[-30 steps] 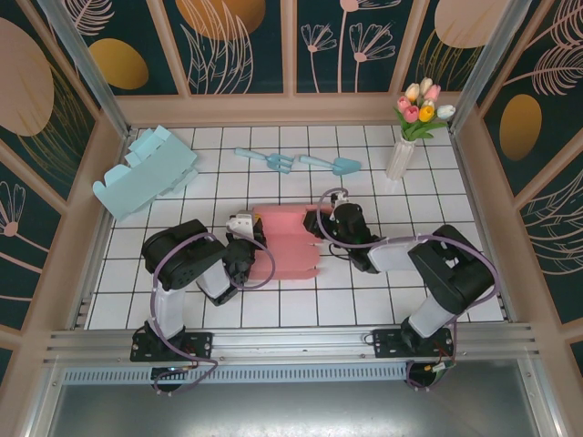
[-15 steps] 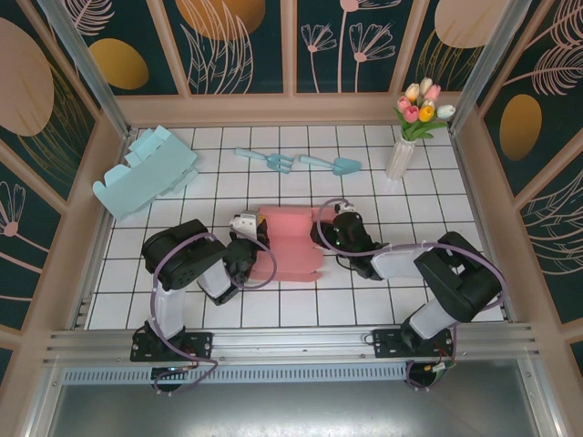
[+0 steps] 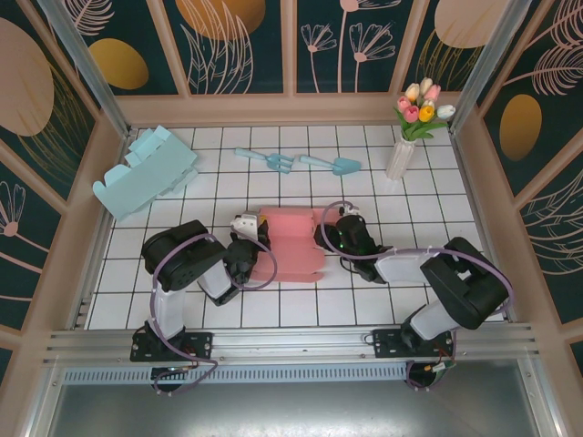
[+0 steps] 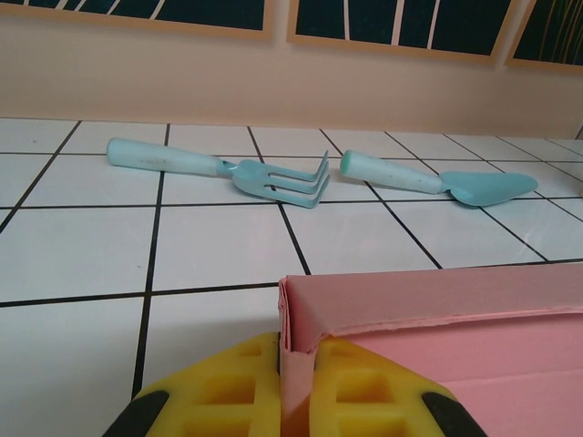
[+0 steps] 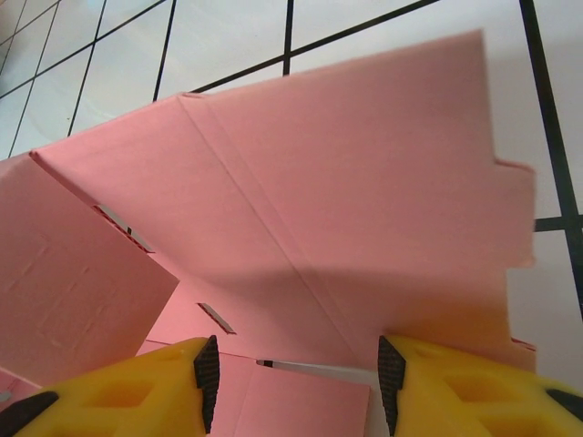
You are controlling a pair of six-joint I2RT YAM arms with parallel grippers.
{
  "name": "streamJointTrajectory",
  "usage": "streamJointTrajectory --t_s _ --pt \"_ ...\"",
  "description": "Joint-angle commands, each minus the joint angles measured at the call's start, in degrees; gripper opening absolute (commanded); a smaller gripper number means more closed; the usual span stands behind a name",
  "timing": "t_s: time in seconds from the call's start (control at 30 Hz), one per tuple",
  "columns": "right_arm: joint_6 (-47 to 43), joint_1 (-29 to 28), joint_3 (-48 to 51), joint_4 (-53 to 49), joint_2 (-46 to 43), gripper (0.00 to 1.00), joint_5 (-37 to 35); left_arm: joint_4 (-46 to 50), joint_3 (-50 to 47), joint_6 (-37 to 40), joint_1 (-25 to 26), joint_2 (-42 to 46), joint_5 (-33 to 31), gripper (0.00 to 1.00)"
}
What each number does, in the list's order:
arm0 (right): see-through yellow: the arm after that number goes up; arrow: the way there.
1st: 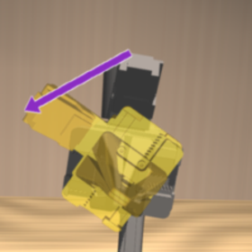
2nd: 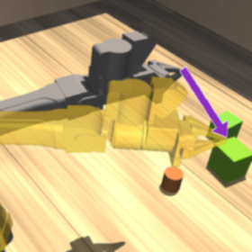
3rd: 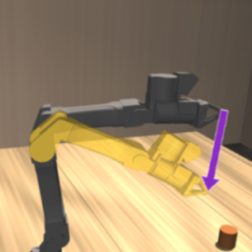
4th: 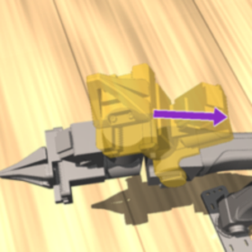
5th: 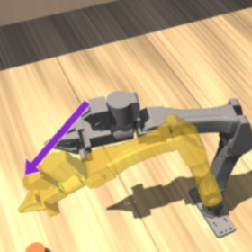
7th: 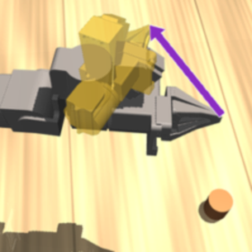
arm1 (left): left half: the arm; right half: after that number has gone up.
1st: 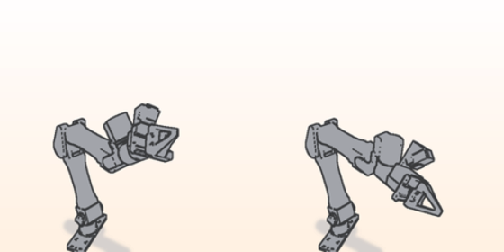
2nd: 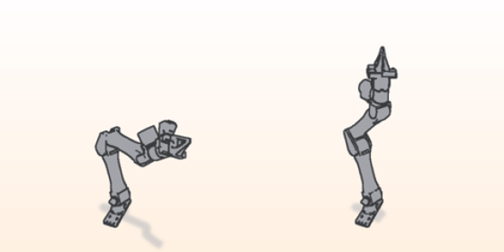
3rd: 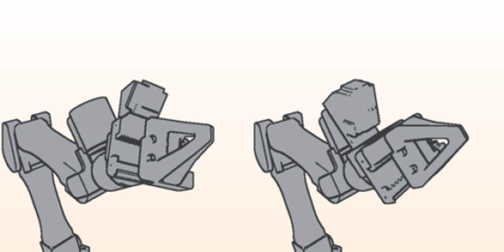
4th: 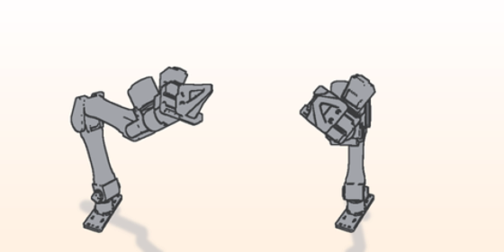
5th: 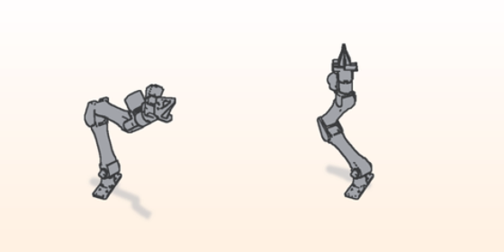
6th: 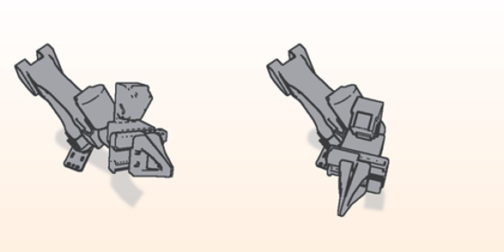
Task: Fold the paper box
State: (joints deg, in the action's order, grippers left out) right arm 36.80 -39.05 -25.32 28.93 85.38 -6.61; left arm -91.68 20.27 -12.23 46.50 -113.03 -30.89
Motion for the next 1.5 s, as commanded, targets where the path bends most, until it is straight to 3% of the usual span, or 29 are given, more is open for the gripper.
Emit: streamJointTrajectory --t_s 0.0,0.57,1.1,1.37,1.47 --pt "1.3 0.7 0.6 -2.0 -1.3 0.52 -2.2 -13.3 -0.2 -0.4 0.3 1.6 -1.4 0.00" --pt "2.2 0.6 1.1 -2.9 -6.9 0.52 1.9 -13.2 0.2 -1.1 0.3 4.3 -2.8 0.00" --pt "5.0 -0.5 2.3 -2.6 -7.5 0.51 0.2 -13.2 1.8 -2.4 0.3 3.1 -8.3 0.00" --pt "5.3 -0.5 0.4 0.6 -3.4 0.51 2.4 -13.2 2.7 -4.3 0.3 1.5 -3.9 0.00" --pt "5.1 -0.5 -0.2 1.7 -2.8 0.45 2.7 -13.2 2.8 -4.3 0.3 1.0 -2.7 0.00"
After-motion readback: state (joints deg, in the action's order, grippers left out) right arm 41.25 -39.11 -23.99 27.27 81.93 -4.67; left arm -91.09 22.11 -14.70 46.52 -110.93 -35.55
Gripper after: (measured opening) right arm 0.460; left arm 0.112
